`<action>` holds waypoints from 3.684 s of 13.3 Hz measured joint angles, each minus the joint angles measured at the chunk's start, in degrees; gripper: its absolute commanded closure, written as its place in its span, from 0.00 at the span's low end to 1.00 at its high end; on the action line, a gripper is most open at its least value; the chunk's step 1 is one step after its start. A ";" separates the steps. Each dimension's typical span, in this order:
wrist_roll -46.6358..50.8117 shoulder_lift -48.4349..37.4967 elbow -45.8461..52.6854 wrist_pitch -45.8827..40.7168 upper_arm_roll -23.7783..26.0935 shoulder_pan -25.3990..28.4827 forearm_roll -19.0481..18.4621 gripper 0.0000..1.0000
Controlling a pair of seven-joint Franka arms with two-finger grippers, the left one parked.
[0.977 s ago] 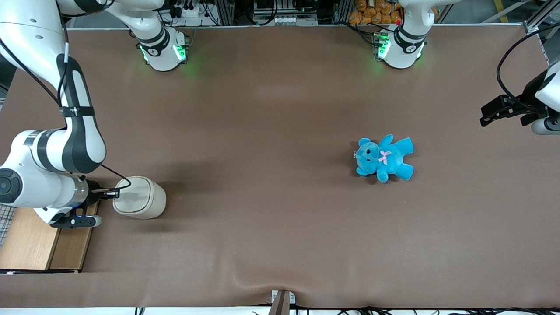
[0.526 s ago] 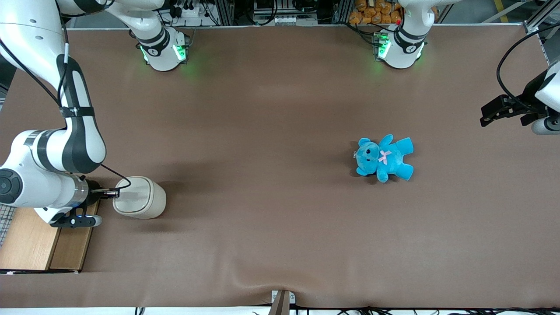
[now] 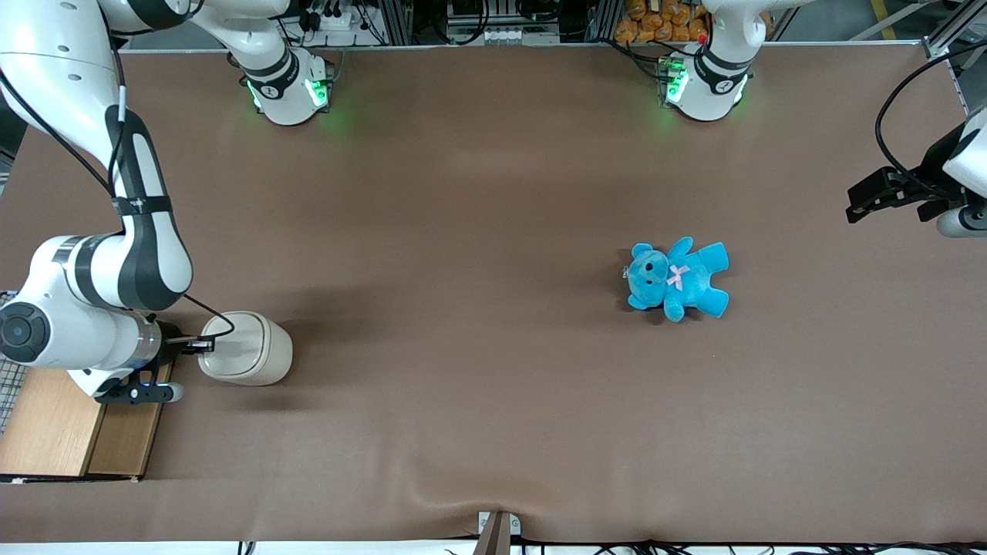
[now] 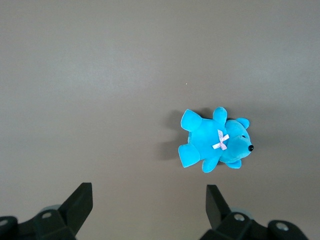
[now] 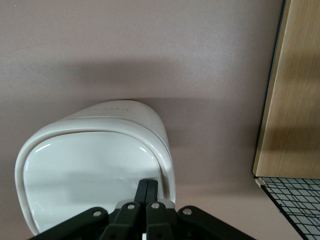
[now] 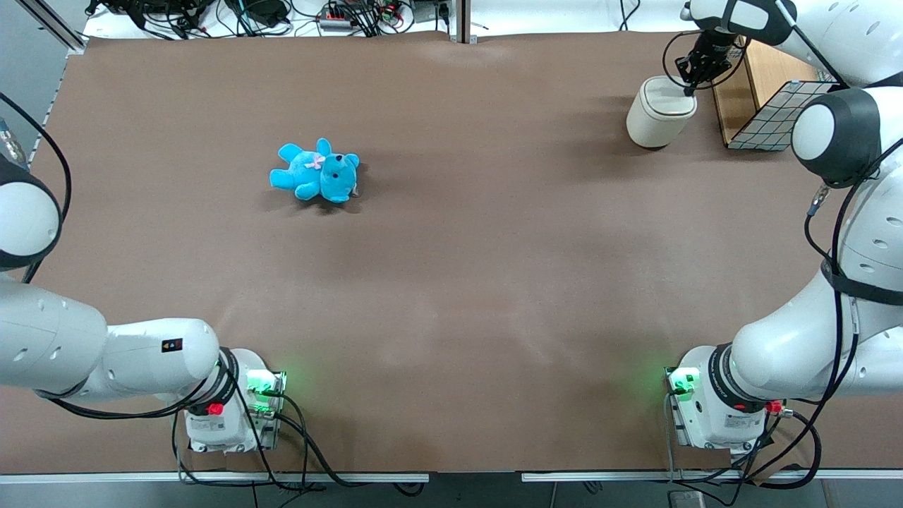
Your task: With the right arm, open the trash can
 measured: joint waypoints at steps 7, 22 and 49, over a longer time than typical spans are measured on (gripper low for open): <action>0.32 -0.24 1.45 -2.49 0.12 0.36 0.02 1.00; 6.01 -1.48 17.00 -28.14 2.35 3.16 0.01 0.19; 2.01 -33.98 -1.75 -24.97 0.48 0.32 0.41 0.00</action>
